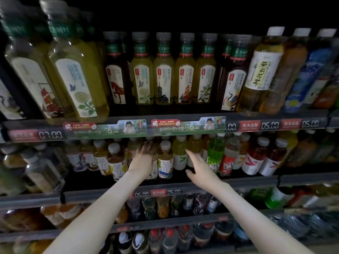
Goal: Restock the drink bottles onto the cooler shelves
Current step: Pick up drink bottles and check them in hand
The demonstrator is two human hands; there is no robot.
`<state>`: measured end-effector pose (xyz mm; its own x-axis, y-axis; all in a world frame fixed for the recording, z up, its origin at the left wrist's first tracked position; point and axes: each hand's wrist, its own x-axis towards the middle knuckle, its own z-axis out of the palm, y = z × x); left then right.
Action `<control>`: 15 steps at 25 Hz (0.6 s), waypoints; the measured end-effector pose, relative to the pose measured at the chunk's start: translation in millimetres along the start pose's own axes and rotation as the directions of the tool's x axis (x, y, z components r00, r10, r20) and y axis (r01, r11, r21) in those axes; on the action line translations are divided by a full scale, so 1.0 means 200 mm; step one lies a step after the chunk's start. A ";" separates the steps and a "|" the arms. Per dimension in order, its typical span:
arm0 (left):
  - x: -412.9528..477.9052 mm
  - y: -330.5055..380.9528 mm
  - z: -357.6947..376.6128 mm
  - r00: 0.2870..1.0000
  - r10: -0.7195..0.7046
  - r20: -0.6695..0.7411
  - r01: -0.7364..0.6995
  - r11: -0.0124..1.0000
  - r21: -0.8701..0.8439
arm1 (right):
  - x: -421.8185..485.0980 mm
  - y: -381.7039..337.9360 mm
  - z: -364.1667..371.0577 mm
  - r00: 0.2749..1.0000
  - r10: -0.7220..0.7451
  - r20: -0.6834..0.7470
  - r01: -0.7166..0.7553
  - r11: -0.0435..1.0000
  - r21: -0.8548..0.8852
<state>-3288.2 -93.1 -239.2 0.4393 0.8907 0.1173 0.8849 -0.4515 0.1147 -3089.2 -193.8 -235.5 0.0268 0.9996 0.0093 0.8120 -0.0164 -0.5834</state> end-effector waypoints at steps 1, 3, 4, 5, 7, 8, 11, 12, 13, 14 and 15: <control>0.01 0.00 -0.01 1.000 0.019 -0.016 -0.019 1.000 0.018 | 0.04 -0.02 0.01 1.000 0.002 0.021 -0.002 1.000 -0.021; 0.00 0.02 -0.04 0.998 0.041 -0.043 -0.038 0.997 0.063 | 0.13 -0.07 0.02 0.998 -0.019 0.055 0.023 0.996 -0.081; -0.01 0.03 -0.05 0.998 0.045 -0.043 -0.042 0.996 0.077 | 0.17 -0.09 0.02 0.998 -0.023 0.066 0.030 0.994 -0.106; -0.02 0.03 -0.06 0.999 0.038 -0.039 -0.035 0.997 0.075 | 0.23 -0.12 0.04 0.997 -0.020 0.078 0.030 0.992 -0.122; -0.01 0.01 -0.06 1.000 0.017 -0.023 -0.016 0.999 0.041 | 0.33 -0.19 0.08 0.994 0.020 0.106 -0.009 0.995 -0.096; 0.00 -0.01 -0.05 1.000 0.008 -0.020 -0.008 1.000 0.019 | 0.38 -0.22 0.10 0.992 0.051 0.112 -0.045 0.997 -0.054; 0.02 -0.03 -0.05 0.999 -0.013 -0.049 0.012 0.999 -0.032 | 0.47 -0.26 0.13 0.997 0.058 0.046 -0.058 0.998 -0.008; 0.02 -0.02 -0.05 0.997 -0.019 -0.075 0.015 0.998 -0.058 | 0.48 -0.24 0.13 0.999 0.007 0.032 -0.007 1.000 -0.014; 0.01 -0.02 -0.05 0.994 -0.022 -0.106 0.014 0.997 -0.076 | 0.48 -0.23 0.12 0.999 -0.032 0.036 0.032 0.999 -0.011; 0.00 -0.02 -0.04 0.990 -0.024 -0.138 0.013 0.997 -0.081 | 0.47 -0.21 0.11 0.998 -0.037 0.058 0.037 0.999 -0.003; -0.01 -0.03 -0.03 0.985 -0.033 -0.167 0.019 0.996 -0.083 | 0.45 -0.17 0.11 0.996 -0.028 0.084 0.029 1.000 -0.005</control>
<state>-3295.5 -91.9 -233.4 0.3775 0.8837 0.2767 0.8773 -0.4369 0.1984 -3128.3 -102.8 -232.9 -0.0452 0.9981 -0.0424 0.8152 0.0123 -0.5790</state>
